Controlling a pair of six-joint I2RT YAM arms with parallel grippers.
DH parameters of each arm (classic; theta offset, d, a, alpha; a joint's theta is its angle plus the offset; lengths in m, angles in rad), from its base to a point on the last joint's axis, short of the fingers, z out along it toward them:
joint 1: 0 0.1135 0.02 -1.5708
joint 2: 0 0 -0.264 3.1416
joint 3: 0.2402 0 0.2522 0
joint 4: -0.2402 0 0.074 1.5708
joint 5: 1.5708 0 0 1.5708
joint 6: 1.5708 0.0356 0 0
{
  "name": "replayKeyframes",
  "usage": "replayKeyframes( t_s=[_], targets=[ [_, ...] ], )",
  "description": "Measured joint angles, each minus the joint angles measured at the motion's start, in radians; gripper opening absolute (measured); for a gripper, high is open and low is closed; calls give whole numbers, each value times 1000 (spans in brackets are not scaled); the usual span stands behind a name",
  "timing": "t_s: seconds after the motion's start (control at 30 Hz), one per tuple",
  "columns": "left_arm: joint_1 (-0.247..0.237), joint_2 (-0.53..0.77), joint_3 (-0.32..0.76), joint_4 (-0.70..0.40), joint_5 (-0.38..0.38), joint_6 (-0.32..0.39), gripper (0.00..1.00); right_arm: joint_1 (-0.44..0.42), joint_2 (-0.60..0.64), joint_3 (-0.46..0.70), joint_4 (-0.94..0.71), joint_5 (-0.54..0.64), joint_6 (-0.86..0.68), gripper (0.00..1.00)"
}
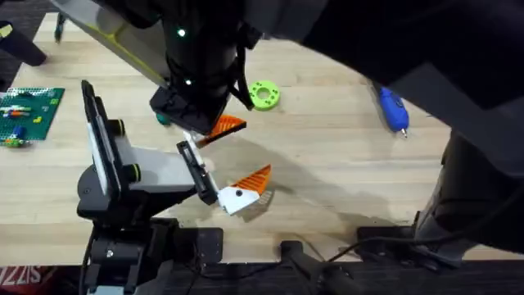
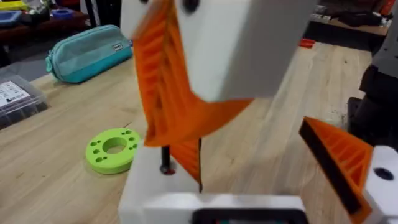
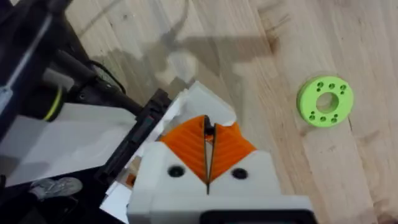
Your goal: Pick up the gripper from the table and insert it into the empty holder that is missing its gripper. Then pick up a screw, insert it into the mounting hole, and use the screwdriver to tighten it. Finally, clean up the table by picking up the vegetable and placing it into the bucket.
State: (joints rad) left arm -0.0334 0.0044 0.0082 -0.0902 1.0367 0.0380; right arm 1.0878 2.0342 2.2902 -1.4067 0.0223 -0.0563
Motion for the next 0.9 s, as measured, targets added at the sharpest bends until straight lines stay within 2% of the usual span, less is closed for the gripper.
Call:
replayKeyframes(
  t_s=[0.63,0.9],
  targets=[
    [0,0,0,-2,0,-1,986,-1,0,-10,12,-1,0,4],
    [0,0,0,-2,0,0,986,-1,0,-10,8,-38,0,4]
  ],
)
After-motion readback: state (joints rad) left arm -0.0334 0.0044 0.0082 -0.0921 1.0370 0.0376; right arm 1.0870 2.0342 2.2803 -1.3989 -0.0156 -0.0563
